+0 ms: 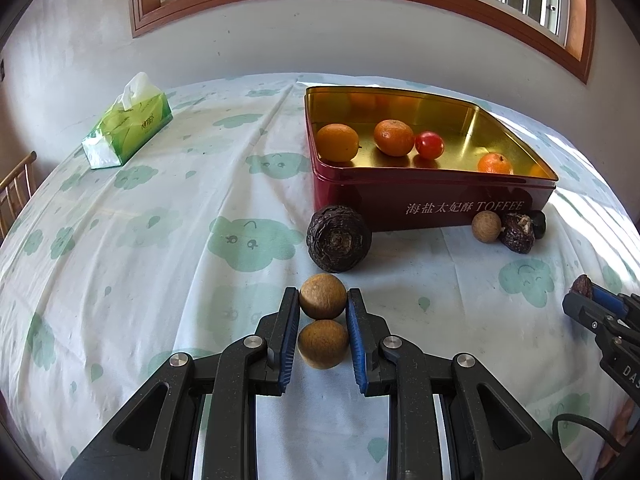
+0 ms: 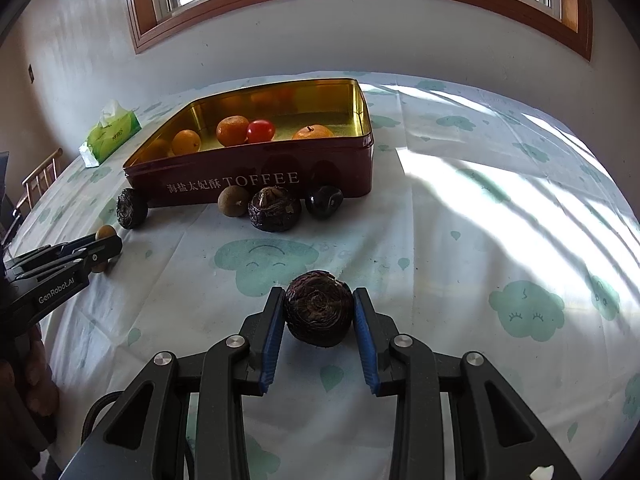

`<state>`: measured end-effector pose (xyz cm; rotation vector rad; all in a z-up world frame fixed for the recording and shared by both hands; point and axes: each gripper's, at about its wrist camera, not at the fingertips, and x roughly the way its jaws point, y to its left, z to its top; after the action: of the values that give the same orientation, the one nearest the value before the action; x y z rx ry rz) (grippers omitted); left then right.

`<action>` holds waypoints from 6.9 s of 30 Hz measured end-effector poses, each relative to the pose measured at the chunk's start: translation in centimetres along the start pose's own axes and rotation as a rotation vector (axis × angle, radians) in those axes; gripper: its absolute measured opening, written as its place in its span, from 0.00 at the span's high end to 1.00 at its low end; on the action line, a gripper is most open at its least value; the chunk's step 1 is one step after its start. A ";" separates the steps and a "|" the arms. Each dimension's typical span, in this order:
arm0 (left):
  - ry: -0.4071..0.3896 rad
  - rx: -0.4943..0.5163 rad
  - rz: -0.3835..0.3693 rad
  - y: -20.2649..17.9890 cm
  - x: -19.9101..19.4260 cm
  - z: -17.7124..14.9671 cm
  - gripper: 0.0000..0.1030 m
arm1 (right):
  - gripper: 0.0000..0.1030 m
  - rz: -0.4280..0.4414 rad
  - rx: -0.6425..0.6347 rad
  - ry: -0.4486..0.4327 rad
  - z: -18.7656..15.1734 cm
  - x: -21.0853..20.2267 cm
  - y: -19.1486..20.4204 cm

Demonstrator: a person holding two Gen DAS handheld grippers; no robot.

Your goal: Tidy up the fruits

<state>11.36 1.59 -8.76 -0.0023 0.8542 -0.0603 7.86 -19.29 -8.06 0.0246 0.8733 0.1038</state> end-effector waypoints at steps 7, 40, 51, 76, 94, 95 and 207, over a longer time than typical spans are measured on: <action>-0.028 -0.009 -0.008 0.2 -0.4 0.0 0.76 | 0.70 0.031 0.021 0.004 0.3 -0.2 0.1; -0.135 0.075 -0.001 -2.0 -2.5 4.2 0.76 | 0.70 0.079 -0.051 -0.094 4.2 -2.7 3.5; -0.163 0.100 -0.012 -3.3 -2.4 6.3 0.76 | 0.70 0.084 -0.072 -0.130 6.2 -2.7 4.0; -0.156 0.089 0.000 -3.7 0.8 10.8 0.76 | 0.70 0.092 -0.055 -0.157 9.9 0.4 3.9; -0.127 0.062 0.016 -3.5 3.8 12.4 0.76 | 0.70 0.094 -0.035 -0.142 11.2 3.4 3.2; -0.126 0.062 0.016 -3.5 3.9 12.4 0.76 | 0.70 0.094 -0.037 -0.141 11.3 3.5 3.2; -0.056 0.185 -0.338 -6.8 -1.1 2.9 0.49 | 0.76 0.050 0.045 -0.013 1.8 0.8 -6.3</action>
<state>12.45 -5.19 -5.81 0.0249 0.7826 -0.4544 10.23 -25.46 -7.95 0.0889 0.8620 0.1303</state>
